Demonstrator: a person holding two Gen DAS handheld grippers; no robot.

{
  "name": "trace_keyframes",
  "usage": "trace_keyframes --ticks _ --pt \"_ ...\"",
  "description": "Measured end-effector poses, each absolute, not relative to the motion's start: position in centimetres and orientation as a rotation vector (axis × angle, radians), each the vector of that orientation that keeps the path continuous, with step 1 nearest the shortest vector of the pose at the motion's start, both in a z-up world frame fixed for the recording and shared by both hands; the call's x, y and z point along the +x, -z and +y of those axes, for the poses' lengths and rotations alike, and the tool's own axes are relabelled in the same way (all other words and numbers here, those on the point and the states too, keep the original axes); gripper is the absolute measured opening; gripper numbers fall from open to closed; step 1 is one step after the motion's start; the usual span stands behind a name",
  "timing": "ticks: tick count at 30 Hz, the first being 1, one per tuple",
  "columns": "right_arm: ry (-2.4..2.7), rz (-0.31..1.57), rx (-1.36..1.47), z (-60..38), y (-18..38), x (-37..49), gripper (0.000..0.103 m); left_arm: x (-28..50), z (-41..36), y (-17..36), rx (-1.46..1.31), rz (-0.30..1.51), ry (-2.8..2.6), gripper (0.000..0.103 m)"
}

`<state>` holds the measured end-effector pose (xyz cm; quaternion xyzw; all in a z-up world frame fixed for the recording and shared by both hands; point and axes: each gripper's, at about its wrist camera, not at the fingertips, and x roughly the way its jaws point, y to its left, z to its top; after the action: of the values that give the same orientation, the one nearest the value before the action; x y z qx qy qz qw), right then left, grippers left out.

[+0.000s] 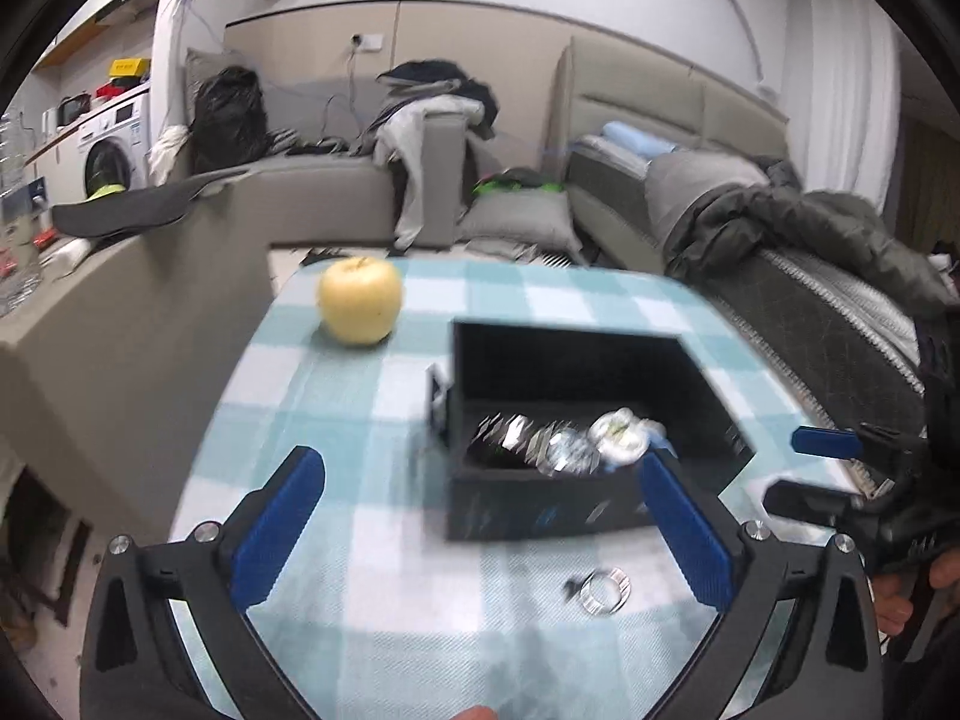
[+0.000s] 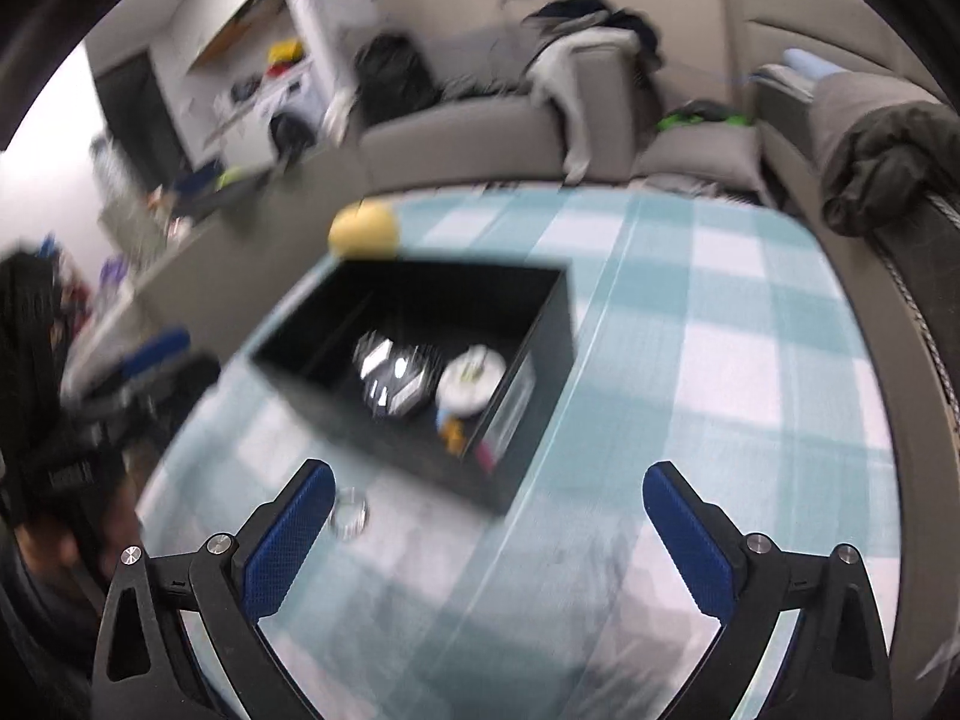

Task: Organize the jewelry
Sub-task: 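Open both grippers to drop the studs into the box and withdraw, then move the right gripper to the silver ring and close on it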

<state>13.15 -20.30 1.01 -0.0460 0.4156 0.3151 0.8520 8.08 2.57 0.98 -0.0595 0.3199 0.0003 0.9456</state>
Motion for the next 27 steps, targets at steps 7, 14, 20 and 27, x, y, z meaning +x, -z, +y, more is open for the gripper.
trace_keyframes --ticks 7,14,20,27 --pt "-0.794 0.956 -0.213 -17.1 0.7 11.7 0.100 8.2 2.3 0.0 -0.066 0.677 -0.013 0.102" --pt "-0.871 1.002 -0.336 -14.2 2.8 10.5 0.072 7.8 3.3 0.5 -0.086 0.681 -0.023 0.102" --pt "-0.885 1.020 -0.374 -12.8 3.9 10.7 0.059 8.2 5.0 0.6 -0.150 0.684 -0.055 0.102" --pt "-0.872 0.995 -0.439 -11.8 4.4 10.2 0.046 8.3 6.2 1.0 -0.206 0.706 -0.072 0.102"
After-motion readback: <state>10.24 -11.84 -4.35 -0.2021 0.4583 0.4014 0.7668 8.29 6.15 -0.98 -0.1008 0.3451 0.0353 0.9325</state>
